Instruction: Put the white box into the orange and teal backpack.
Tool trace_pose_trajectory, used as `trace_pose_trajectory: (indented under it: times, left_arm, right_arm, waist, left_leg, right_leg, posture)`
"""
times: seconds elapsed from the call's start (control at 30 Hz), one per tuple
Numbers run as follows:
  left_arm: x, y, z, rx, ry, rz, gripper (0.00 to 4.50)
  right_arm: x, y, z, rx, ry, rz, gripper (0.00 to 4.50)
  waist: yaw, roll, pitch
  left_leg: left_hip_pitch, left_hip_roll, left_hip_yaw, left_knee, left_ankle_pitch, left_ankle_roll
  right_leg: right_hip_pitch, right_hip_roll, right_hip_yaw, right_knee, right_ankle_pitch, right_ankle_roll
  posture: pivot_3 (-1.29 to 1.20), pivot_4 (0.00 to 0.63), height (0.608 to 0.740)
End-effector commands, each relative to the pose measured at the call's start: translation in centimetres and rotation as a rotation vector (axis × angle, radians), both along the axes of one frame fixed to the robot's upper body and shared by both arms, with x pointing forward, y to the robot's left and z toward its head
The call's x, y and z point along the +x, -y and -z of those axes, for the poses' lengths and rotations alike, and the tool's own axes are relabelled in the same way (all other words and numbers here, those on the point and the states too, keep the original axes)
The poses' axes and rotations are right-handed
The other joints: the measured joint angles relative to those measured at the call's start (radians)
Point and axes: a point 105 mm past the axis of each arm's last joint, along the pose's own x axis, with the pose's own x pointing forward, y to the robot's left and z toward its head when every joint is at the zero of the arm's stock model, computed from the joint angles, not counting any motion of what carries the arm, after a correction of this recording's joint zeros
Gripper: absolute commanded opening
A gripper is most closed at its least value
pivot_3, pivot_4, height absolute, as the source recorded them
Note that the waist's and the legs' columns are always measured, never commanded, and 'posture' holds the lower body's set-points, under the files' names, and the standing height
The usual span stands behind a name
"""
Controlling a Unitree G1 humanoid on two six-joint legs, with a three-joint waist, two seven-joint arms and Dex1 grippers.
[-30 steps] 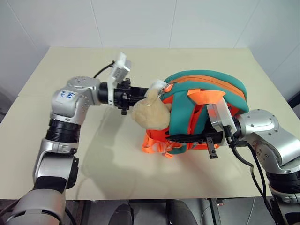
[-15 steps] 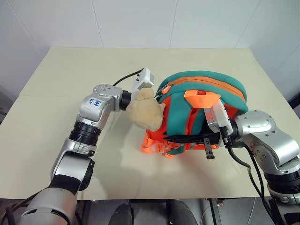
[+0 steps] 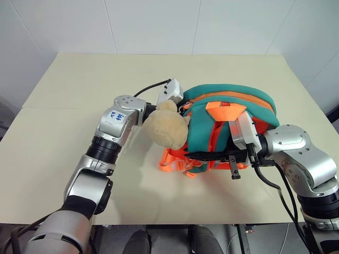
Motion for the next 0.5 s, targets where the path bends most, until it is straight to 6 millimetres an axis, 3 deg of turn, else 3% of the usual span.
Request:
trace_pose_trajectory:
  times: [0.03,0.23,0.5]
  left_arm:
    - [-0.2,0.1,-1.4,0.001,0.049,0.015,4.47]
    - [-0.5,-1.1,-3.9,-0.010,0.140,0.008,4.47]
    - [-2.4,-4.3,-4.6,0.084,0.186,0.035,4.47]
  right_arm:
    - [-0.4,-0.4,-0.9,0.017,0.055,-0.022,0.51]
    - [-0.2,-0.4,-0.9,0.013,0.057,-0.013,0.51]
    - [0.0,-0.2,-0.7,0.006,0.056,-0.003,0.51]
  waist:
    - [0.000,0.000,0.000]
    - [-0.002,0.000,0.000]
    - [-0.002,0.000,0.000]
  left_leg:
    - [0.000,0.000,0.000,0.000,0.000,0.000]
    - [0.000,0.000,0.000,0.000,0.000,0.000]
    - [0.000,0.000,0.000,-0.001,0.000,0.000]
  right_leg:
    - [0.000,0.000,0.000,0.000,0.000,0.000]
    - [0.000,0.000,0.000,0.000,0.000,0.000]
    - [0.000,0.000,0.000,-0.002,0.000,0.000]
  posture:
    - [0.00,0.150,0.740]
    - [0.00,0.150,0.740]
    - [0.00,0.150,0.740]
